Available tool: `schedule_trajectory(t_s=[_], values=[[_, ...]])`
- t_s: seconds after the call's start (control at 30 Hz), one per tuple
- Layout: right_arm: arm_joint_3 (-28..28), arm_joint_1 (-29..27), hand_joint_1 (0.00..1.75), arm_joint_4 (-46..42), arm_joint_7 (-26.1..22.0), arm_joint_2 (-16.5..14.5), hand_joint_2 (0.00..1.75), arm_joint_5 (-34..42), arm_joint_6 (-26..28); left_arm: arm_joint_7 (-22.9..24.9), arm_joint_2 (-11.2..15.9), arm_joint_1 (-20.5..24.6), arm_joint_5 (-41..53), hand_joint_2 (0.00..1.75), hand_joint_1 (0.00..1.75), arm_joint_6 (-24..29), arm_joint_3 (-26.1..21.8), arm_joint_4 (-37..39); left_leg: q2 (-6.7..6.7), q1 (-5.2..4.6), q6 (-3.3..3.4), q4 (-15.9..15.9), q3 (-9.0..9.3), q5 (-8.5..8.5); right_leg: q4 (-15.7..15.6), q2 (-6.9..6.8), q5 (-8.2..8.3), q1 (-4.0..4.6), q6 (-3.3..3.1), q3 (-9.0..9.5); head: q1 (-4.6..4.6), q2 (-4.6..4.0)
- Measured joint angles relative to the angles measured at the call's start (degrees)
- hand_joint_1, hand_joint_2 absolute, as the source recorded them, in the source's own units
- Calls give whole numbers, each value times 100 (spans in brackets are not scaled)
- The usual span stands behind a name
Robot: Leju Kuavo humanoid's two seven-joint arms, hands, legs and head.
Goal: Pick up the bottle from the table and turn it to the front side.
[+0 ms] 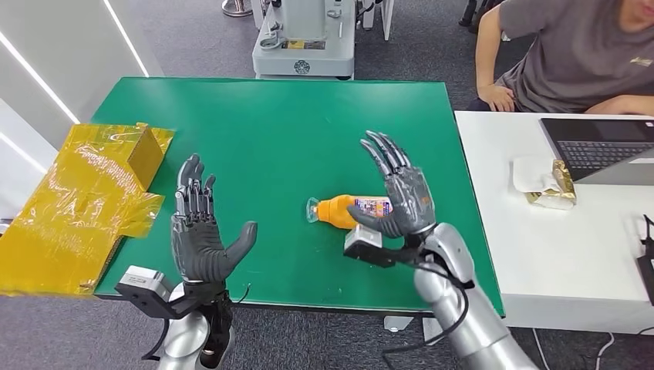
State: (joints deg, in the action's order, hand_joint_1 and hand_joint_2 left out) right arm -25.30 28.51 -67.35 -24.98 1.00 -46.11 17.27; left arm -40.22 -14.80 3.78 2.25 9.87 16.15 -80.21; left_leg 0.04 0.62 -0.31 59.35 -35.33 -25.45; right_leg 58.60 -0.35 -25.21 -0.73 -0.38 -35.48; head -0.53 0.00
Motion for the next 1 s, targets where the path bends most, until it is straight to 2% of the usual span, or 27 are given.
schedule_trajectory(t_s=[0.17, 0.33, 0.4, 0.5, 0.6, 0.7, 0.77, 1.0], values=[[-15, 1144, 0, 1064, -170, 354, 175, 34, -783, 0, 1, 0, -27, 175, 0, -45, 0, 0, -3, 0, 3, 3, -1, 3, 1, -3, 2, 0, 2, 0, 0, 0], [-50, 1684, 0, 1624, -195, 524, 175, 29, -1046, 0, 1, 0, -29, 175, 0, -47, 0, 0, -3, 1, 3, 2, -2, -1, 0, -1, -1, 1, 1, -1, -1, 0], [-104, 1849, 0, 1811, -91, 558, 175, 11, -1339, 0, 1, 0, -33, 175, 0, -48, 0, 0, -2, 0, 3, 2, -2, -2, 0, 0, -2, 0, 1, -2, 0, 0], [-246, 2296, 0, 2217, -33, 597, 175, 110, -2297, 0, 3, -1, -44, 175, 0, -72, 0, 0, -1, 0, 2, 2, -5, -1, 1, 0, -1, 0, 0, -4, 0, 0], [-470, 2890, 0, 2744, -241, 603, 175, 239, -3301, 0, 5, -2, -56, 175, 0, -96, 0, 0, -2, 0, 2, 2, -5, 0, 2, -1, -1, 0, 0, -4, 0, 0], [-706, 3281, 0, 3187, -452, 576, 175, 422, -4031, 0, 5, -2, -63, 175, 0, -96, 0, 0, -4, 1, 2, 2, -5, 1, 2, -3, -1, 1, 0, -3, 1, 0], [-806, 3370, 0, 3408, -517, 533, 175, 531, -4245, 0, 5, -2, -63, 175, 0, -92, 0, 0, -4, 1, 3, 2, -5, 1, 2, -3, -1, 1, 0, -3, 1, 0], [-1044, 3361, 0, 3798, -584, 420, 175, 655, -4394, 0, 3, -2, -66, 175, 0, -80, 0, 0, -4, 1, 2, 2, -5, -1, 1, -2, -2, 1, 1, -4, -2, 0]])
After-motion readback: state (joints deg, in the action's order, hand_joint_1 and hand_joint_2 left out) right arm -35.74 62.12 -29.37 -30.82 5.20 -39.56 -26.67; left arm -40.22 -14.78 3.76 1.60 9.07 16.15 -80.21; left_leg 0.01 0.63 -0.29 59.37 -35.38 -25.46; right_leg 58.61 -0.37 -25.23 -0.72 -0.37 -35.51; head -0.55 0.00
